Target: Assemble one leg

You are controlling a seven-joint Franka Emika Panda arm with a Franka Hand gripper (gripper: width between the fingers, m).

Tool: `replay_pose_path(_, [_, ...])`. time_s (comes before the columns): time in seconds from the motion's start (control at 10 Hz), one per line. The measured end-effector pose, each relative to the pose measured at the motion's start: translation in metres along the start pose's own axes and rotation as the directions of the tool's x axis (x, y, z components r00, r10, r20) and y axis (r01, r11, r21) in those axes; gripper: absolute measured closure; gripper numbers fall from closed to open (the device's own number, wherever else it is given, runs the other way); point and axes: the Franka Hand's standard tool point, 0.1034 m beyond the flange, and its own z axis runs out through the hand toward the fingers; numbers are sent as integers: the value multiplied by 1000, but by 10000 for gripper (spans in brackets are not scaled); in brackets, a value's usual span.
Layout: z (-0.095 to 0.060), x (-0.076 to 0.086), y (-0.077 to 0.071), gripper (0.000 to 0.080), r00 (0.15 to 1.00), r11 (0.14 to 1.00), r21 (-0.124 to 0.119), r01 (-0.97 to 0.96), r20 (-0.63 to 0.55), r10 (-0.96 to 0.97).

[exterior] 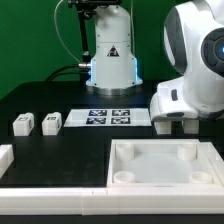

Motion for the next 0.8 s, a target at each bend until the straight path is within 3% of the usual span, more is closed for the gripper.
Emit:
replay_pose_path(0.1, [0,0,0,150,1000,1000,0,1,0,-1])
replay_pose_path(0.2, [0,0,0,272,1000,1000,0,1,0,-1])
replay_pose_path(0.3, [0,0,0,272,1000,1000,0,1,0,-1])
replay_pose_path(0.5, [0,0,0,511,1000,1000,0,1,1,-1])
replay_pose_path(0.8, [0,0,0,511,1000,1000,0,1,0,-1])
